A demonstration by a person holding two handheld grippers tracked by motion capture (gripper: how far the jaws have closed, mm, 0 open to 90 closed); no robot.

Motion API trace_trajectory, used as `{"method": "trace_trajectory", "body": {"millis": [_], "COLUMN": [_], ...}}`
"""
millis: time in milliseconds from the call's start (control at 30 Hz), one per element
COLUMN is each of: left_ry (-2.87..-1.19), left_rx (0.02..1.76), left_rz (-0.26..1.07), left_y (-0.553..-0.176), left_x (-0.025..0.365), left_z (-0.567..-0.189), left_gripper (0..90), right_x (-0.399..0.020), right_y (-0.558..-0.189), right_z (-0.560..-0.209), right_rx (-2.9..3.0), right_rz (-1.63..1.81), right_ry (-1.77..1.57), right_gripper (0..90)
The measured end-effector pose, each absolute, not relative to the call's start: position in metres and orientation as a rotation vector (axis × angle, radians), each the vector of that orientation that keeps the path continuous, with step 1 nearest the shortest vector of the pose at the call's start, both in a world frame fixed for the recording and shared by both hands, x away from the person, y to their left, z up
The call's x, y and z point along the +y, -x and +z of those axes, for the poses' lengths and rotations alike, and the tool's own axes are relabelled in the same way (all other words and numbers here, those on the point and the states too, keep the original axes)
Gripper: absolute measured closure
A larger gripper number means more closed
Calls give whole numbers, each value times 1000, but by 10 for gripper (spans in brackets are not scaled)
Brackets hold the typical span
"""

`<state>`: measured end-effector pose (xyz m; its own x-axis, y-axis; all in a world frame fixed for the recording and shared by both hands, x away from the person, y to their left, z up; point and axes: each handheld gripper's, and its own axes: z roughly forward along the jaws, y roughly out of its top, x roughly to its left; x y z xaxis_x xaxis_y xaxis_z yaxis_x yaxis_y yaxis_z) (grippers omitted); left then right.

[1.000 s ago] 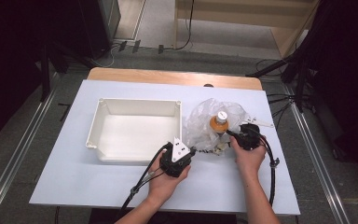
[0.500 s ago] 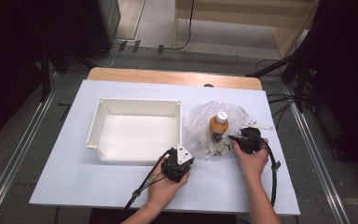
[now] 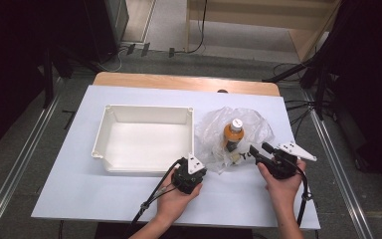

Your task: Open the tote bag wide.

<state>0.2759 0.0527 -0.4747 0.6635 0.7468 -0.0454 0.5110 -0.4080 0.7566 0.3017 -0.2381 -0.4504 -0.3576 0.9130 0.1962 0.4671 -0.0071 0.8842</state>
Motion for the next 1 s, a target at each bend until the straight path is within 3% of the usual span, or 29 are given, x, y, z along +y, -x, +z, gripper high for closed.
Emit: {"method": "trace_trajectory", "body": {"millis": [167,433,533,633,767,1000], "left_ry": [-2092,-2090,-2089,-2084,-2083,-1999], "left_rx": [976,981,984,985,984,938], "left_rz": [385,381,372,363,364,359], "left_y": [-276,-276,-276,-276,-274,-267], "left_x": [52,54,55,56,57,64], "left_z": [-475,-476,-476,-476,-476,-471], "left_gripper": [900,900,900,900,894,711], "right_x": [-241,-229,-218,-213,-210,-214], "right_y": [-286,-310,-342,-358,-366,-364], "right_z": [-425,-403,-426,-452,-472,-489], "right_rx": [1754,1746,1831,1909,1968,1981], "right_rz": [1397,1451,1339,1231,1160,1163], "right_ry": [-1351,-1309,-1441,-1547,-1634,-1681], "right_gripper": [435,642,792,861,884,885]}}
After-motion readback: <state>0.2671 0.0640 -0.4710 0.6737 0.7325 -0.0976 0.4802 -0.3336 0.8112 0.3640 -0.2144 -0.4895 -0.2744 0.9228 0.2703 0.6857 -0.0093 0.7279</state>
